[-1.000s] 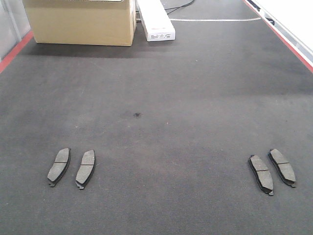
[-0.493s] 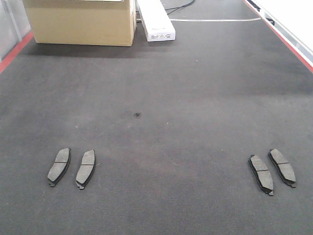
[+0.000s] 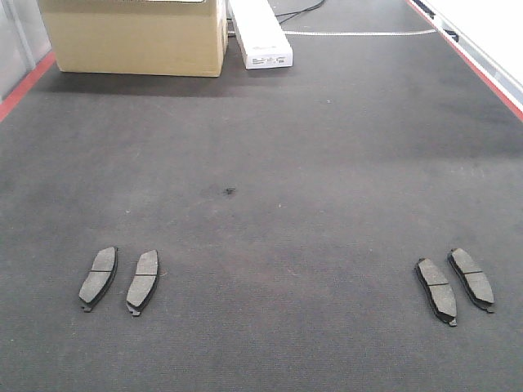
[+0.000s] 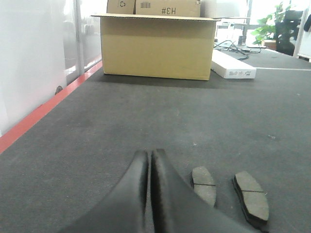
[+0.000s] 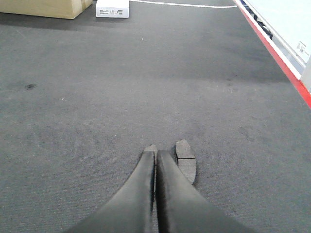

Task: Move and align brake pads A on conveyor

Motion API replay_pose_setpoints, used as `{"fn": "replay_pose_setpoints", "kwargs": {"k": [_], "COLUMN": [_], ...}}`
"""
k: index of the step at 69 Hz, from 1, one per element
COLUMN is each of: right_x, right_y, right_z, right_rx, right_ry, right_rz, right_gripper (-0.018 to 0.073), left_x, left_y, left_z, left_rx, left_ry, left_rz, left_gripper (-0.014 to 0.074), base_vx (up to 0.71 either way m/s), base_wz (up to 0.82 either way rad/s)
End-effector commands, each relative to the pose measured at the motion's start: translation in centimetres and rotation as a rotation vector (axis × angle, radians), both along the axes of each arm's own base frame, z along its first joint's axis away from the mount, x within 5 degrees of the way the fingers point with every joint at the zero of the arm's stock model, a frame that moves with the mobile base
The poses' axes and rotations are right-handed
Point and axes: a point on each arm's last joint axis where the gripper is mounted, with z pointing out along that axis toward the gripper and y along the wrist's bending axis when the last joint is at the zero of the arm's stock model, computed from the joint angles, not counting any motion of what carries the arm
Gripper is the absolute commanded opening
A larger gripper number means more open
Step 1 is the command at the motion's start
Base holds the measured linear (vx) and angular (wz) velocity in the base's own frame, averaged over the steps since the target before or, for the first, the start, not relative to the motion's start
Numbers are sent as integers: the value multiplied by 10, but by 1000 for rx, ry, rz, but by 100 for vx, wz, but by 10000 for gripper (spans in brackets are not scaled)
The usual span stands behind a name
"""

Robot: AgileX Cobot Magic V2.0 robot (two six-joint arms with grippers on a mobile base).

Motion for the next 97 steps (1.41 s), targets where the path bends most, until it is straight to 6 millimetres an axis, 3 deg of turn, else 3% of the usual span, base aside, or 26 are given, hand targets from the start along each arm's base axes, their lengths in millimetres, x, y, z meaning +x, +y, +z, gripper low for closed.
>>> {"fn": "replay_pose_setpoints", "kwargs": {"k": [1, 71, 78, 97], "right_x": [2, 3, 10, 23], "right_y": [-1, 1, 1, 1], "right_z": [14, 11, -5, -77], "right_rx": [-13, 24, 29, 41], "right_ry": [-88, -76, -79, -132], "right_rz": [-6, 2, 0, -13], "right_gripper": [-12, -12, -12, -12], "left_x": [0, 0, 0, 0], "left_y": [0, 0, 0, 0], "left_z": [2, 2, 2, 2], "left_rx": [7, 6, 6, 6], "left_ry": [-76, -79, -79, -79], "left_rz": [-3, -3, -3, -3], "left_gripper": [-6, -6, -6, -6], "base_vx": [0, 0, 0, 0], "base_wz": [0, 0, 0, 0]}}
